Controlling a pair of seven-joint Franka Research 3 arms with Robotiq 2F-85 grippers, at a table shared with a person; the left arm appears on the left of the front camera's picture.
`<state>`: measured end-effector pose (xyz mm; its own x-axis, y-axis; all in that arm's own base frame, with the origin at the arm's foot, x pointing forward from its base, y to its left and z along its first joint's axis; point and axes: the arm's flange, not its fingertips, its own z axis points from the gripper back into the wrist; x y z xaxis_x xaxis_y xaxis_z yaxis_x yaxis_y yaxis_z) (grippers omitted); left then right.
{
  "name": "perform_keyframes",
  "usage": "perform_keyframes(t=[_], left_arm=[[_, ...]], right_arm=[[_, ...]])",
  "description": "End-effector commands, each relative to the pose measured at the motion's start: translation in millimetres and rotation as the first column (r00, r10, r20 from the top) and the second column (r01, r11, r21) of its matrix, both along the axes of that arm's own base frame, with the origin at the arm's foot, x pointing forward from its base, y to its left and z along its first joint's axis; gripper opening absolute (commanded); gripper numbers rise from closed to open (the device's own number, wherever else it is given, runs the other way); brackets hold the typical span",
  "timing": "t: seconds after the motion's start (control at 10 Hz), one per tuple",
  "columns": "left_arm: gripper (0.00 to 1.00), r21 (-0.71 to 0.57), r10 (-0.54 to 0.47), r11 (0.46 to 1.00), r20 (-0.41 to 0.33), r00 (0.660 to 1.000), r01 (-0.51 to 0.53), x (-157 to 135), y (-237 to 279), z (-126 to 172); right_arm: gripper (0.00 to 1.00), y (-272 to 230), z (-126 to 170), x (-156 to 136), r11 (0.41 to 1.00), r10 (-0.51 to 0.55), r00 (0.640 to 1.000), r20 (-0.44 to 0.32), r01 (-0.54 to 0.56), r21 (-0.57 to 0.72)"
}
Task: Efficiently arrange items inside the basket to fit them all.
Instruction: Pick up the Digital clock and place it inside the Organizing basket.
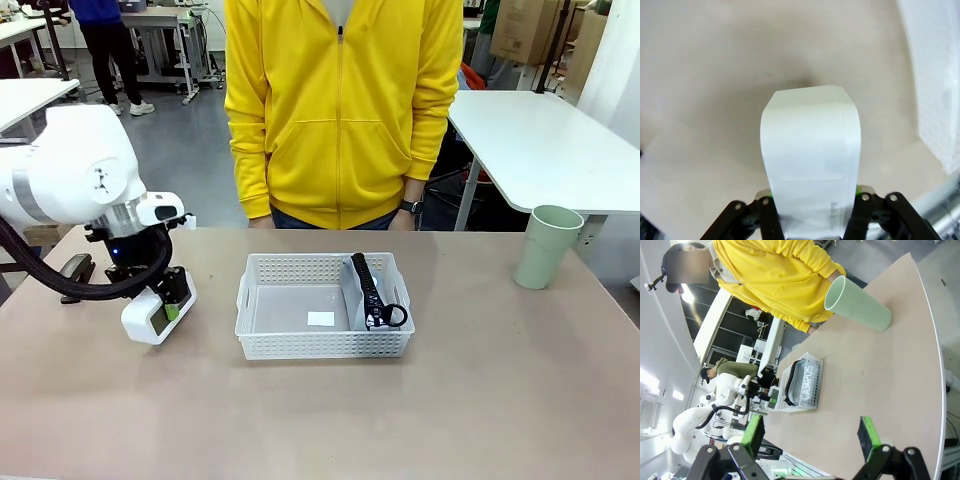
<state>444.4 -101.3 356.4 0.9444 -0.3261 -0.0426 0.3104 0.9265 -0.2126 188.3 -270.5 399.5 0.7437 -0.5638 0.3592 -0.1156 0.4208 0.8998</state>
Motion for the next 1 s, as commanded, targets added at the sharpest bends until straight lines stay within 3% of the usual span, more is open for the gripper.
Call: perform_keyframes(t=[0.0,0.2,0.3,0.5,0.6,0.7,0.8,0.9], left_arm=[[0.00,-0.190,-0.086,0.978,0.028,0.996,0.090,-50,27,47],[0.00,-0.384,-0.228,0.886,0.127,0.965,0.259,-91,56,70],[0.00,-0.472,-0.261,0.809,0.246,0.933,0.351,-109,77,75],[0.00,-0.491,-0.272,0.711,0.469,0.840,0.504,-136,107,74],[0.00,-0.469,-0.209,0.730,0.540,0.815,0.498,-142,113,72],[0.00,-0.473,-0.140,0.758,0.554,0.821,0.449,-143,114,71],[0.00,-0.511,-0.061,0.777,0.520,0.852,0.367,-138,116,74],[0.00,-0.457,-0.195,0.759,0.521,0.831,0.465,-118,131,102]], right_arm=[[1.00,0,1,2,1.000,-0.005,0.999,0.036,0.005,-0.003],[1.00,0,1,2,1.000,-0.005,0.999,0.036,0.005,-0.003],[1.00,0,1,2,1.000,-0.005,0.999,0.036,0.005,-0.003],[1.00,0,1,2,1.000,-0.005,0.999,0.036,0.005,-0.003],[1.00,0,1,2,1.000,-0.005,0.999,0.036,0.005,-0.003],[1.00,0,1,2,1.000,-0.005,0.999,0.036,0.005,-0.003],[1.00,0,1,2,1.000,-0.005,0.999,0.036,0.005,-0.003],[1.00,0,1,2,1.000,-0.005,0.999,0.036,0.005,-0.003]])
